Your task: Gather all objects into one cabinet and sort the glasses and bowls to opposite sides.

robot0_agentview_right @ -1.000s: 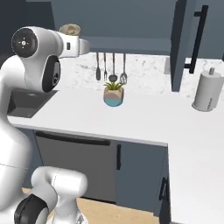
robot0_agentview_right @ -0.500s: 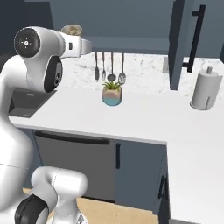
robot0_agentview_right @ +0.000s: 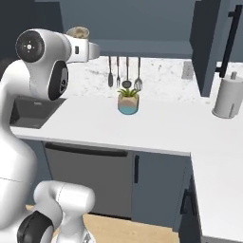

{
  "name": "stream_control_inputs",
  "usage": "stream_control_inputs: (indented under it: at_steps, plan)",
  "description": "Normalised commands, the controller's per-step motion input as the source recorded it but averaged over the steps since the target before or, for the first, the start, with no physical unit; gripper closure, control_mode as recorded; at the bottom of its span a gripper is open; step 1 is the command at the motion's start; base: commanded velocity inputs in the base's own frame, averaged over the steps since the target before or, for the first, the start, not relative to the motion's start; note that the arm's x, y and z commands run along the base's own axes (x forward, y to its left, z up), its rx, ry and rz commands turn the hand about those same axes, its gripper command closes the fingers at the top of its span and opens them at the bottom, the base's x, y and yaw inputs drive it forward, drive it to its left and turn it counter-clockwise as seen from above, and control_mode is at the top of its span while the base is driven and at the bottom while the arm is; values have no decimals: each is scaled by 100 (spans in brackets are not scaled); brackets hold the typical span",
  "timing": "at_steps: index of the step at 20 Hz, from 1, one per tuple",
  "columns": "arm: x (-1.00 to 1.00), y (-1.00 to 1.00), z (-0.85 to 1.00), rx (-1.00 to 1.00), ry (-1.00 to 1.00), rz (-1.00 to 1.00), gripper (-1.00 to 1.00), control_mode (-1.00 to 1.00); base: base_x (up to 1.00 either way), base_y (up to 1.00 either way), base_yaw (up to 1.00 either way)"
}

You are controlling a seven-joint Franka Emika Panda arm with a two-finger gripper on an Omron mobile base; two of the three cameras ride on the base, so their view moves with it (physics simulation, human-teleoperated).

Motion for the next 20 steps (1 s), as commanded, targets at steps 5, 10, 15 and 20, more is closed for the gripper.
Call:
stream_control_inputs:
  at_steps: [5,10,15,20]
  plan:
    - [0,0,0,0,0,0,100,100,-1,59,-11]
    - [0,0,0,0,0,0,100,100,-21,28,-14]
    - [0,0,0,0,0,0,100,100,-79,0,-13]
    - [0,0,0,0,0,0,100,100,-99,0,-13]
